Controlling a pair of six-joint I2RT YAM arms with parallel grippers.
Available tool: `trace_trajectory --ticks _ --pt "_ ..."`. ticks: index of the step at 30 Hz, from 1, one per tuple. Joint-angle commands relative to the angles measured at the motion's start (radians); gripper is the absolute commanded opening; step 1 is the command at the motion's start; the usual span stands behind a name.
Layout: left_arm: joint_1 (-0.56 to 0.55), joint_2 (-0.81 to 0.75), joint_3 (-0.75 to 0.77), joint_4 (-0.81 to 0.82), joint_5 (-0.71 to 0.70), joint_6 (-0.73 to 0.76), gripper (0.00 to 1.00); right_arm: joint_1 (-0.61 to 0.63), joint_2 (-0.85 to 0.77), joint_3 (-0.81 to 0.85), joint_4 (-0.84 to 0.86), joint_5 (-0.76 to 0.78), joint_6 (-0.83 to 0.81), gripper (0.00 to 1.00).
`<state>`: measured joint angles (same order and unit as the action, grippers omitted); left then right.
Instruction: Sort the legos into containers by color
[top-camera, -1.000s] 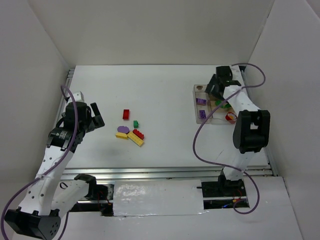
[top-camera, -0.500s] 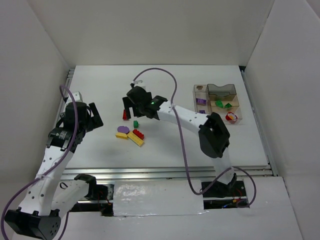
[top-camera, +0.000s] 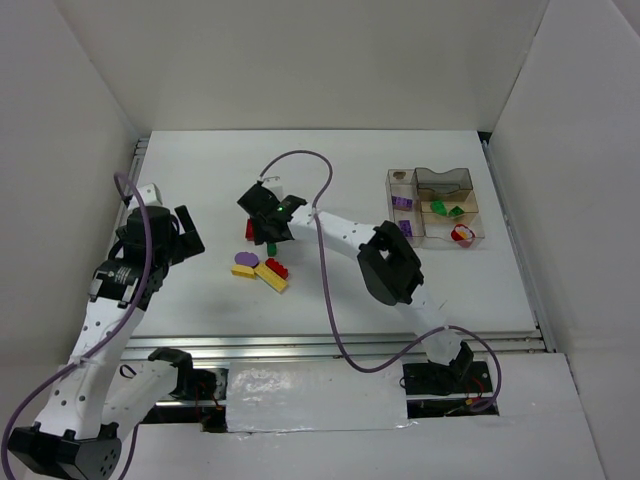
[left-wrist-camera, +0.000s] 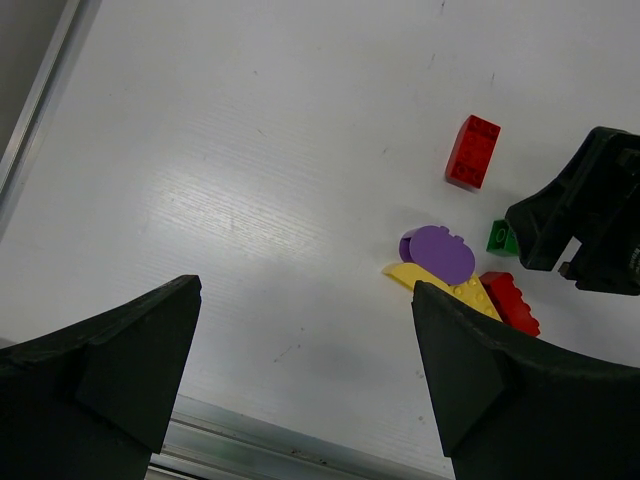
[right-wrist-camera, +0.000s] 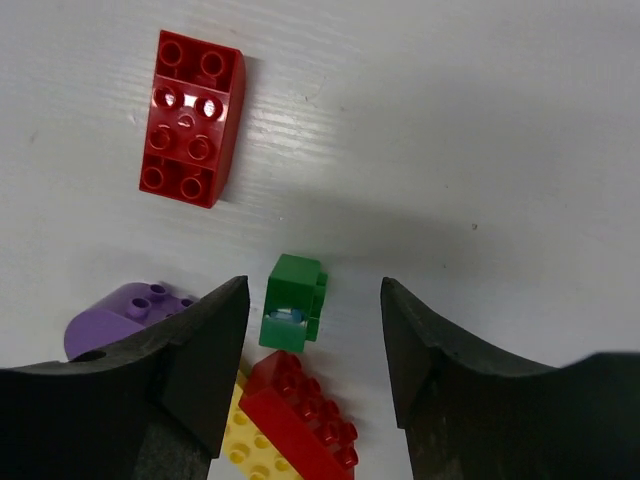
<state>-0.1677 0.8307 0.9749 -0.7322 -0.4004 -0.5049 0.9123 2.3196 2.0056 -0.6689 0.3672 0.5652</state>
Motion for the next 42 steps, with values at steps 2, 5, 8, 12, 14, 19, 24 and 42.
trace_trajectory --ticks 2,5,8,12,14,19,24,42 --pt "0.005 -0.013 0.01 0.02 -0.011 -0.014 0.99 0.019 0.007 -0.041 0.012 0.007 0.039 0.58" --pt "0.007 -0.012 0.011 0.022 -0.008 -0.014 1.0 0.019 -0.006 -0.076 0.043 -0.019 0.041 0.55" --pt "0.005 -0.015 0.01 0.022 -0.009 -0.012 1.0 0.016 0.0 -0.074 0.051 -0.04 0.041 0.54" --pt "0.005 -0.015 0.008 0.022 -0.006 -0.012 1.0 0.01 0.012 -0.064 0.051 -0.053 0.039 0.32" --pt "0.005 -0.013 0.01 0.022 -0.006 -0.011 1.0 0.008 -0.005 -0.077 0.06 -0.034 0.048 0.0" --pt "0.005 -0.01 0.01 0.025 0.002 -0.009 1.0 -0.082 -0.18 -0.184 0.064 0.041 0.032 0.0" --pt "0.005 -0.015 0.008 0.028 0.009 -0.006 0.99 -0.366 -0.509 -0.479 0.155 0.01 -0.004 0.0" --pt "0.005 -0.01 0.004 0.033 0.02 0.0 0.99 -1.02 -0.49 -0.472 0.104 0.015 -0.041 0.09"
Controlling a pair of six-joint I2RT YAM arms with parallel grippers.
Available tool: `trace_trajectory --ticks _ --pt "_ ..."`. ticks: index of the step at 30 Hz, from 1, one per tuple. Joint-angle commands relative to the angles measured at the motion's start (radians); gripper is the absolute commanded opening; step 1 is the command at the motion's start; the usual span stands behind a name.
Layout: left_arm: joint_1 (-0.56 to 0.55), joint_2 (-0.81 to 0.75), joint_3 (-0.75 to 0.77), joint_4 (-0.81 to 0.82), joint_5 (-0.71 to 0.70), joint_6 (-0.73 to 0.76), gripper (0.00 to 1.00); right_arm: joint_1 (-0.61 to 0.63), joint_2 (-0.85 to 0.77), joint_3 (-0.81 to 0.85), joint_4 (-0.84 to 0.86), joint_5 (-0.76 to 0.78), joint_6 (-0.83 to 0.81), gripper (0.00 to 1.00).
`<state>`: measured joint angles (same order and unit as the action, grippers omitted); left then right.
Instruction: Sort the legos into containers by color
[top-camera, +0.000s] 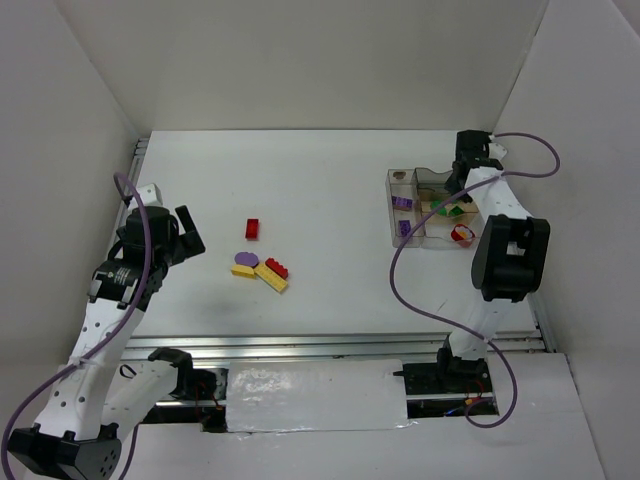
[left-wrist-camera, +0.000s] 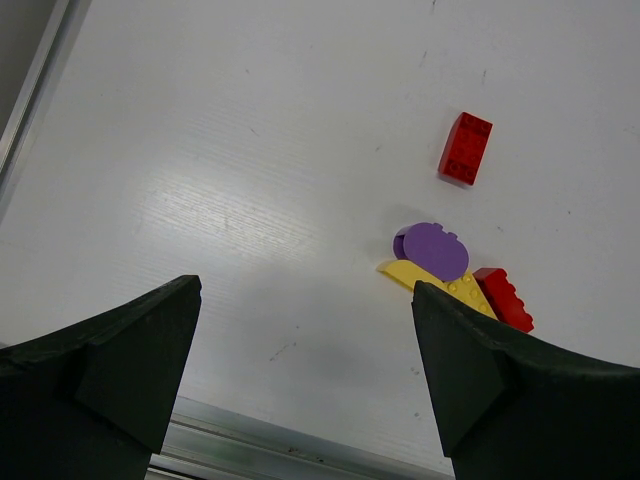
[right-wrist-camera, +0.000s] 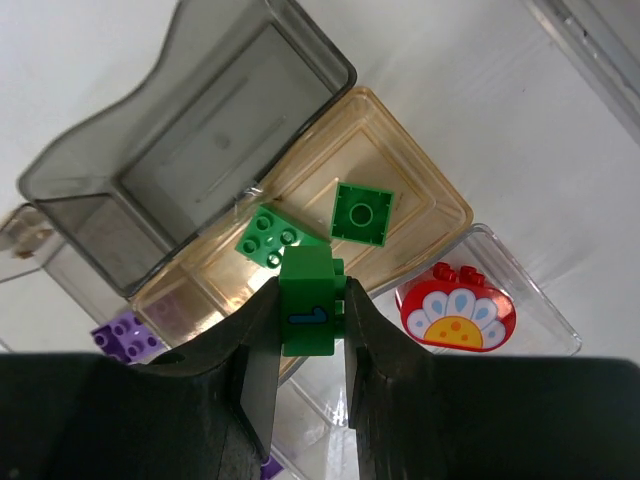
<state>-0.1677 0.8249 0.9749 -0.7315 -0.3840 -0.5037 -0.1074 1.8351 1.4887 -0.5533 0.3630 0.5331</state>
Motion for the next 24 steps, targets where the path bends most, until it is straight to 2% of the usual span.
trace_trajectory --ticks 1,2,3,4,5,7,8,9,12,15,17,18,20,22,24 --pt "0.005 -0.003 0.004 0.034 0.007 -0.001 0.99 -0.002 -0.004 0.039 -0.004 0.013 -0.01 0.14" --pt "0.005 -0.001 0.007 0.034 0.01 0.001 1.0 -0.002 -0.002 0.035 -0.002 0.011 -0.01 0.28" --pt "0.005 0.002 0.007 0.034 0.011 0.001 1.0 -0.002 0.0 0.025 0.006 0.008 -0.012 0.35" --pt "0.005 0.005 0.005 0.035 0.013 0.002 0.99 -0.002 0.0 0.021 0.012 0.001 -0.012 0.38" --pt "0.005 0.008 0.007 0.034 0.014 0.002 1.0 -0.002 0.0 0.016 0.018 -0.004 -0.013 0.47" --pt "0.005 0.011 0.007 0.037 0.016 0.004 1.0 -0.002 0.004 0.015 0.03 -0.013 -0.018 0.47" --pt "0.005 0.013 0.007 0.037 0.02 0.004 1.0 -0.002 0.007 0.019 0.032 -0.022 -0.018 0.54" --pt "0.005 0.014 0.005 0.037 0.022 0.005 1.0 -0.002 0.013 0.037 0.017 -0.021 -0.015 0.67" --pt "0.005 0.017 0.004 0.037 0.023 0.007 1.0 0.0 -0.003 0.036 0.012 -0.035 -0.01 0.82" --pt "0.005 0.02 0.007 0.037 0.02 0.007 0.99 0.011 -0.063 0.009 0.021 -0.077 -0.019 0.86" --pt "0.005 0.019 0.008 0.035 0.017 0.005 0.99 0.067 -0.14 -0.019 0.042 -0.107 -0.054 0.85" --pt "0.007 0.019 0.01 0.034 0.011 0.002 1.0 0.101 -0.193 -0.054 0.061 -0.174 -0.086 0.85" --pt "0.008 0.014 0.011 0.03 0.001 -0.001 0.99 0.24 -0.235 -0.082 0.081 -0.246 -0.18 0.85" --pt "0.01 0.011 0.011 0.023 -0.024 -0.012 1.0 0.366 -0.278 -0.093 0.05 -0.205 -0.197 0.86" --pt "0.008 0.006 0.013 0.014 -0.042 -0.022 0.99 0.425 -0.327 -0.14 0.055 -0.251 -0.205 0.87"
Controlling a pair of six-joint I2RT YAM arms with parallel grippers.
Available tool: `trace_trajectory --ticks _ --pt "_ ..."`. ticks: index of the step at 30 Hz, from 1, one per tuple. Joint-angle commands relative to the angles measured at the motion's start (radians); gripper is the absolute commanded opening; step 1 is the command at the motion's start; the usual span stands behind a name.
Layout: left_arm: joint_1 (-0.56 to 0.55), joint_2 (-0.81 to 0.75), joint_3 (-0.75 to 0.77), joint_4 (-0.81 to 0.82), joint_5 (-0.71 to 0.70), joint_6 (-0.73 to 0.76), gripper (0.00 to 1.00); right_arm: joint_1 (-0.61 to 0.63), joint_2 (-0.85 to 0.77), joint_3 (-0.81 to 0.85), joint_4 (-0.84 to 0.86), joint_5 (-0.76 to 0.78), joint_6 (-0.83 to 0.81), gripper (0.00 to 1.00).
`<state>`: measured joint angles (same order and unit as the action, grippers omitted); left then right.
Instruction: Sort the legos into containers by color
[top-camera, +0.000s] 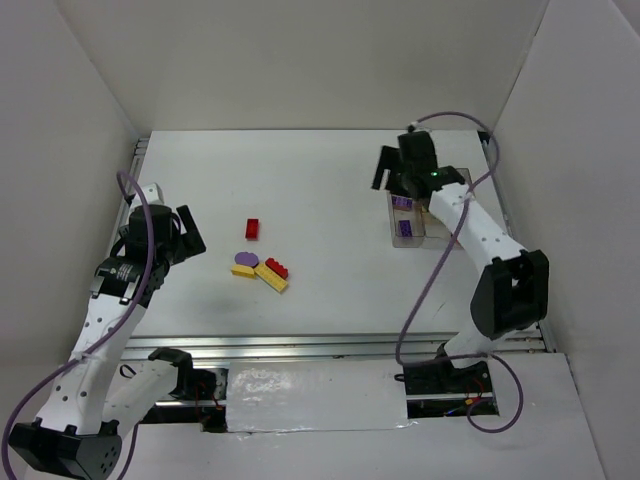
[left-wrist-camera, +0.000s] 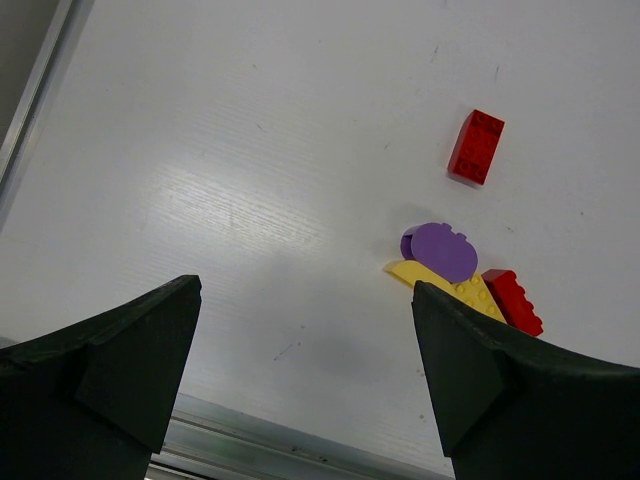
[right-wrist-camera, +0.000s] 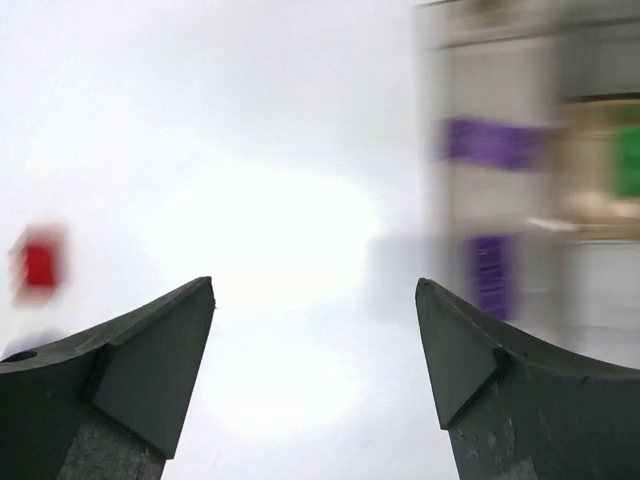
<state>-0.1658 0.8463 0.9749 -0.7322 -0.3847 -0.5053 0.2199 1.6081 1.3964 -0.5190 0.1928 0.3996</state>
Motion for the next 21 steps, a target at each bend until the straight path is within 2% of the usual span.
trace_trajectory --ticks 1,2,4,5,7,8,10,15,16,21 --pt "0.008 -0.015 0.013 0.013 -0.054 -0.024 1.0 0.126 -0.117 -0.074 0.034 -0.177 -0.079 0.89" --pt "0.008 -0.016 0.015 0.01 -0.059 -0.025 0.99 0.188 -0.132 -0.123 0.06 -0.22 -0.106 0.99" --pt "0.008 -0.016 0.019 0.007 -0.065 -0.03 0.99 0.269 -0.163 -0.172 0.092 -0.282 -0.136 1.0" --pt "0.008 -0.018 0.019 0.005 -0.06 -0.03 1.0 0.37 -0.165 -0.194 0.137 -0.271 -0.162 1.0" --pt "0.008 -0.021 0.021 0.011 -0.048 -0.024 0.99 0.468 -0.122 -0.232 0.163 -0.268 -0.23 0.99" --pt "0.009 -0.024 0.019 0.011 -0.042 -0.024 1.0 0.558 -0.058 -0.214 0.159 -0.221 -0.243 0.99" --pt "0.009 -0.024 0.019 0.013 -0.039 -0.022 1.0 0.627 0.021 -0.177 0.146 -0.156 -0.268 0.95" --pt "0.009 -0.027 0.015 0.014 -0.031 -0.019 1.0 0.688 0.234 -0.031 0.157 -0.122 -0.266 0.83" --pt "0.009 -0.029 0.013 0.016 -0.029 -0.018 1.0 0.69 0.252 -0.016 0.162 -0.128 -0.271 0.77" --pt "0.008 -0.027 0.011 0.022 -0.011 -0.012 1.0 0.691 0.341 0.076 0.157 -0.159 -0.303 0.64"
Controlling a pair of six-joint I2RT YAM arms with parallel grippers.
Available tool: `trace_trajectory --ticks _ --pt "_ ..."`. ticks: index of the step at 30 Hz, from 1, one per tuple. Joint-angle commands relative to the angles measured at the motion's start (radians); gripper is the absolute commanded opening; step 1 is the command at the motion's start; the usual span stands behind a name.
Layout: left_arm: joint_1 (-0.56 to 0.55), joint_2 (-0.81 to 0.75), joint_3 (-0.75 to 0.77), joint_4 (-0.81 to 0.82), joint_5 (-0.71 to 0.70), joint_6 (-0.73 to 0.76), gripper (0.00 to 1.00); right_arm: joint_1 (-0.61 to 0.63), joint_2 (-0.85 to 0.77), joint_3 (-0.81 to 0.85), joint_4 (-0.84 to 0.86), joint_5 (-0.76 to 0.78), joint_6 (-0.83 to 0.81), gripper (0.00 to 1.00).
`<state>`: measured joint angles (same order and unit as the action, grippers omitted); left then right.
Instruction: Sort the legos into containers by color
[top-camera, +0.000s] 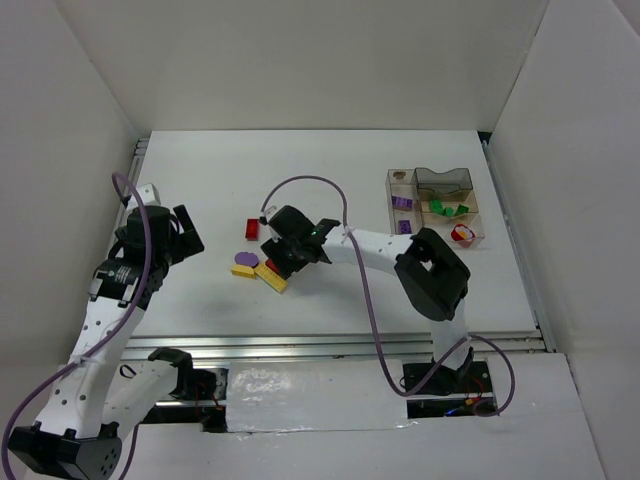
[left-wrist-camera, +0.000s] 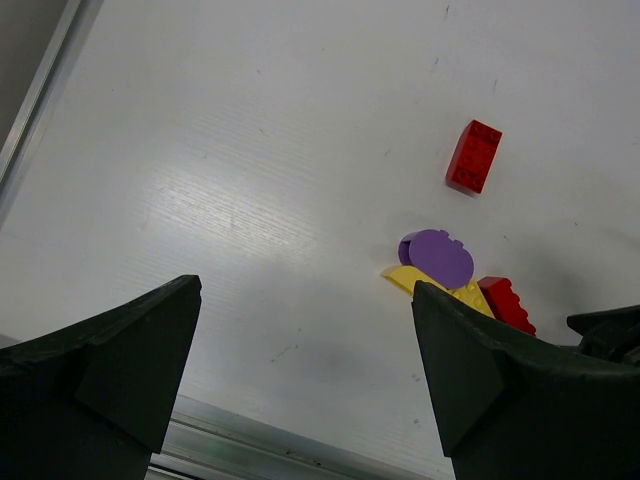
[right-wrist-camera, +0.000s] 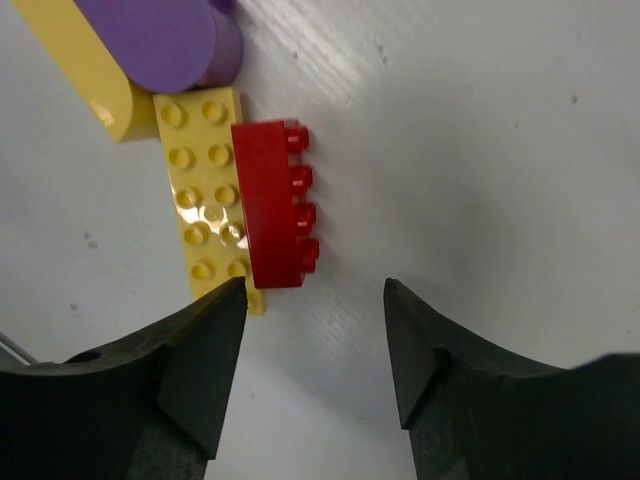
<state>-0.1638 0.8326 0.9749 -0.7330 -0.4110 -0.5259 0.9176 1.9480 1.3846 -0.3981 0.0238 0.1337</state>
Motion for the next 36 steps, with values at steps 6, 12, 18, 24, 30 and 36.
trace_trajectory --ticks 6,12,18,24,30,36 --pt "0.007 -0.01 0.01 0.03 0.032 0.017 1.0 -0.005 0.049 0.113 0.044 -0.019 -0.049 0.59" --pt "0.006 -0.004 0.01 0.033 0.038 0.02 0.99 -0.008 0.089 0.129 0.047 -0.08 -0.037 0.62" --pt "0.006 -0.004 0.01 0.032 0.043 0.021 1.0 -0.009 0.129 0.151 0.042 -0.064 -0.034 0.47" --pt "0.006 -0.004 0.008 0.035 0.046 0.023 0.99 -0.013 0.124 0.149 0.035 -0.082 -0.039 0.31" --pt "0.006 -0.007 0.007 0.034 0.047 0.023 1.0 -0.045 0.068 0.091 0.065 -0.117 -0.025 0.07" --pt "0.006 -0.006 0.007 0.033 0.044 0.021 1.0 -0.152 -0.023 0.01 0.087 -0.097 0.027 0.0"
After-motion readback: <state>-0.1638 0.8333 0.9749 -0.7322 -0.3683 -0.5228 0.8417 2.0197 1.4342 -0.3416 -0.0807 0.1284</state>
